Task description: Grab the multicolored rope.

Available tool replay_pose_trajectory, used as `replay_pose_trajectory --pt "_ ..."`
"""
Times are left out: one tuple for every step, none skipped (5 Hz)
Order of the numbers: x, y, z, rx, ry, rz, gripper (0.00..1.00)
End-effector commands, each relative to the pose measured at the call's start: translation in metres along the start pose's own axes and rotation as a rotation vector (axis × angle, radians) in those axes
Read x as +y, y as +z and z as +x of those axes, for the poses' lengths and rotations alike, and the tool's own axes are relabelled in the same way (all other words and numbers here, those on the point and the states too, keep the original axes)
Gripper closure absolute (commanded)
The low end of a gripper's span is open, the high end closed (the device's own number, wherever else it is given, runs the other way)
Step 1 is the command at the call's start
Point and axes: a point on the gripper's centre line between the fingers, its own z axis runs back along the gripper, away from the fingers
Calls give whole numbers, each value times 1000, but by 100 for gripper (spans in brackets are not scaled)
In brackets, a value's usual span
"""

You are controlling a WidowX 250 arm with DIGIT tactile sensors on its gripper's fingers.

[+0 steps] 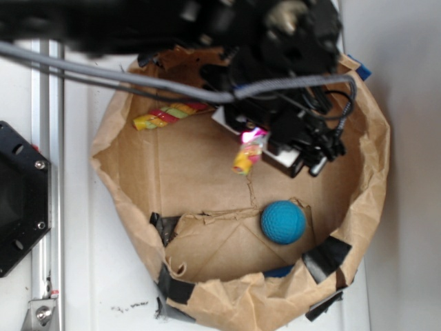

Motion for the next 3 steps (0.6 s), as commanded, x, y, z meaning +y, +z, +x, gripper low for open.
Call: replay_pose_trajectory --pt "-11 56 -12 -16 -115 -54 100" --pt "-13 57 -16 -4 -157 -39 100" --pt "-12 55 -15 -65 -126 -28 100"
